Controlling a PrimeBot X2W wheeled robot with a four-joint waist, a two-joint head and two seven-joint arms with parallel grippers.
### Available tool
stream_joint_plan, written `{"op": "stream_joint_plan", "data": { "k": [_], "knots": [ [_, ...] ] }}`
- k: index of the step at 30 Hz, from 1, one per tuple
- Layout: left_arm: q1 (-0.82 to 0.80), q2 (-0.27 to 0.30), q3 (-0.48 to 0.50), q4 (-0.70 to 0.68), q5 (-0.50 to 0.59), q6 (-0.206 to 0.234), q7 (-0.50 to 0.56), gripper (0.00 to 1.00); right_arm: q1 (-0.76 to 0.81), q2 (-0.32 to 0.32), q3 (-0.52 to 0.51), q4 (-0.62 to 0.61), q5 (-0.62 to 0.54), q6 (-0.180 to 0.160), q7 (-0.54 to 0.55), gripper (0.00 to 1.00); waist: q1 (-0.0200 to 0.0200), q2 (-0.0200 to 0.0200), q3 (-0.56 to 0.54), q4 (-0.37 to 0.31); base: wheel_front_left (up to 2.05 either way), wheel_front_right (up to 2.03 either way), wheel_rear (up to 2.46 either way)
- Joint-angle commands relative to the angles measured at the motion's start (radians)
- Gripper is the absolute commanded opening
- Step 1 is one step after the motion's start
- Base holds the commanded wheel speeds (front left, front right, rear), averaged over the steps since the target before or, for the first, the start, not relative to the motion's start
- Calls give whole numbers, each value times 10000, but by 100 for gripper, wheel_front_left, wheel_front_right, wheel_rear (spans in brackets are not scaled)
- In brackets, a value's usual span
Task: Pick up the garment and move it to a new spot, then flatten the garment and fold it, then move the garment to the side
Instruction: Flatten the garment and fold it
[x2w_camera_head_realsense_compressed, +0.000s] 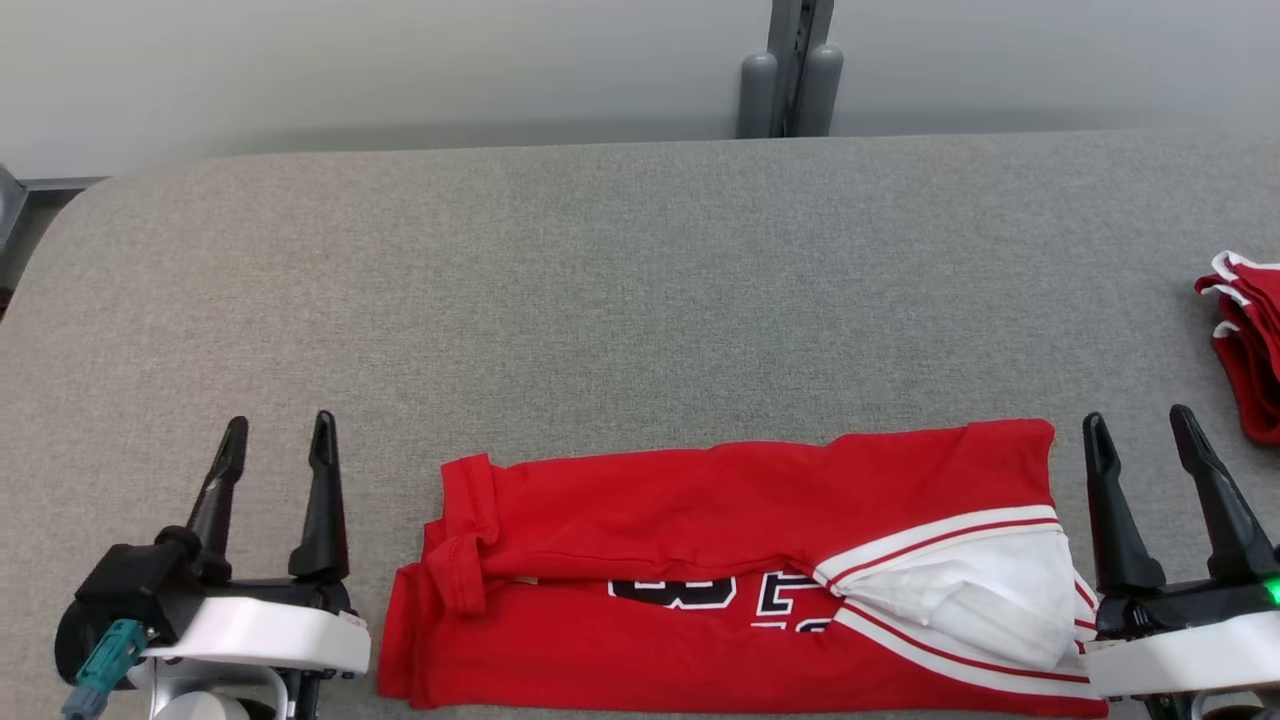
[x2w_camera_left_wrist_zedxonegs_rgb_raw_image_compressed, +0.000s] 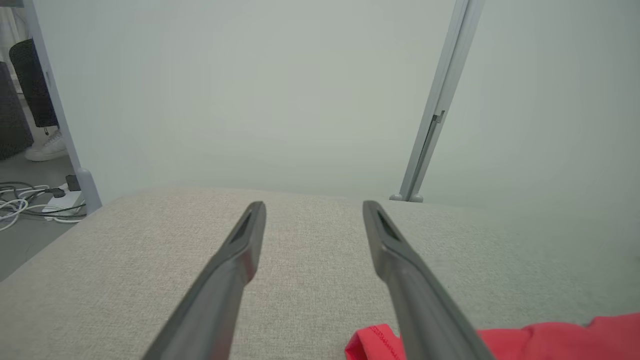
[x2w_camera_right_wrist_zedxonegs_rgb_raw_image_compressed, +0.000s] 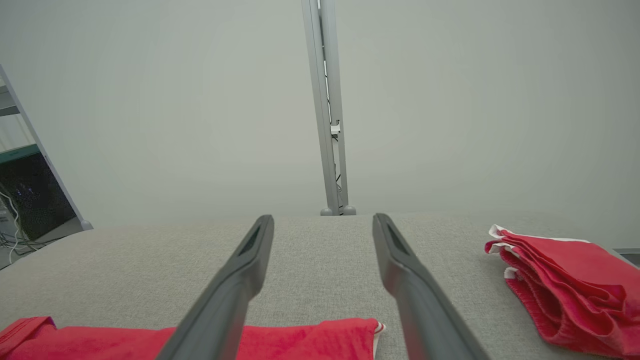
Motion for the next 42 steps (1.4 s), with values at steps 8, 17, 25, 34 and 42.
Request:
{"op": "stream_joint_plan", "data": {
  "k": [8,17,25,34,42],
  "knots": [
    [233,195,244,347,319,-308,-81,100,140,93,152,383,-310,5,97,100,0,0,-290,74,0,0,0],
    [361,124,197,382,376,-310,-85,100,114,153,172,503,-361,5,91,100,0,0,-258,120,0,0,0],
    [208,139,76,267,465,-203,-28,100,46,96,-270,835,-421,4,293,100,0,0,-167,223,0,0,0],
    [-269,44,-144,168,530,-299,46,100,-144,-285,-517,2984,-75,5,316,100,0,0,406,546,0,0,0],
    [-598,-122,-307,360,536,-416,15,100,-481,-406,278,5100,633,4,570,100,0,0,733,737,0,0,0]
  ]
}}
